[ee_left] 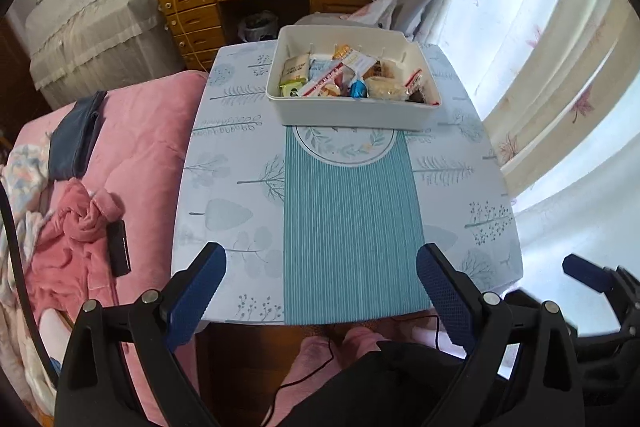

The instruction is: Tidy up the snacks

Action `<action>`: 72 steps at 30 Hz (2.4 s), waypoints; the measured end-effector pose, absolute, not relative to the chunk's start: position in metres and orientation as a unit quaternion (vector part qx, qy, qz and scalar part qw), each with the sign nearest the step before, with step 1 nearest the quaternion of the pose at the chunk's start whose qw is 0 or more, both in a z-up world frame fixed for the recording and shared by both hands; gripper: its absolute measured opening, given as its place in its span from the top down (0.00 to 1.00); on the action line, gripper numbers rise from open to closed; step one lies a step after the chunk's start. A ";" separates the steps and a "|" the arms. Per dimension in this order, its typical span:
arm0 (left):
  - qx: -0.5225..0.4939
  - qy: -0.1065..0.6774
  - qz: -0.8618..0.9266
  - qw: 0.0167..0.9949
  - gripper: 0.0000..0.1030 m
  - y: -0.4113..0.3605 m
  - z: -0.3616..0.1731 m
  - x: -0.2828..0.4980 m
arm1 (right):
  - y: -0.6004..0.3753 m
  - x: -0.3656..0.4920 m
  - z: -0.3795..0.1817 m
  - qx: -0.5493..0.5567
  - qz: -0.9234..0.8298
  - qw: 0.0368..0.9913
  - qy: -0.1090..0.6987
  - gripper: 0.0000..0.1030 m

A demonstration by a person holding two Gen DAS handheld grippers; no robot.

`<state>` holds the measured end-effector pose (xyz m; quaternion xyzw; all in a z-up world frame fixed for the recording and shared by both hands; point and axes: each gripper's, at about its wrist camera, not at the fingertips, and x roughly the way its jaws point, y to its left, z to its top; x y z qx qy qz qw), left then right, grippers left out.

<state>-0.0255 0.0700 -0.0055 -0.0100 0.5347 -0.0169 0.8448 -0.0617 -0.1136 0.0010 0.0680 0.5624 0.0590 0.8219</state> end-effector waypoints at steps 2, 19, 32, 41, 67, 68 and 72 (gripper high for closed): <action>-0.015 0.531 -0.008 0.847 0.07 0.071 -0.005 -0.025 | -0.109 -0.062 0.005 0.060 0.062 0.829 0.553 0.02; -0.005 0.477 0.028 0.878 0.01 0.074 0.009 -0.041 | -0.099 -0.074 0.012 0.066 0.063 0.863 0.498 0.02; -0.004 0.450 0.032 0.893 0.01 0.071 0.018 -0.038 | -0.105 -0.074 0.020 0.074 0.053 0.875 0.476 0.02; -0.005 0.451 0.029 0.892 0.01 0.065 0.017 -0.034 | -0.111 -0.069 0.018 0.076 0.049 0.873 0.479 0.02; -0.006 0.474 0.029 0.880 0.01 0.059 0.004 -0.029 | -0.114 -0.061 0.001 0.081 0.051 0.848 0.521 0.02; -0.004 0.476 0.028 0.879 0.01 0.059 0.003 -0.030 | -0.114 -0.060 0.000 0.081 0.051 0.848 0.522 0.02; -0.003 0.480 0.026 0.877 0.01 0.060 0.002 -0.031 | -0.114 -0.061 -0.003 0.084 0.050 0.844 0.528 0.02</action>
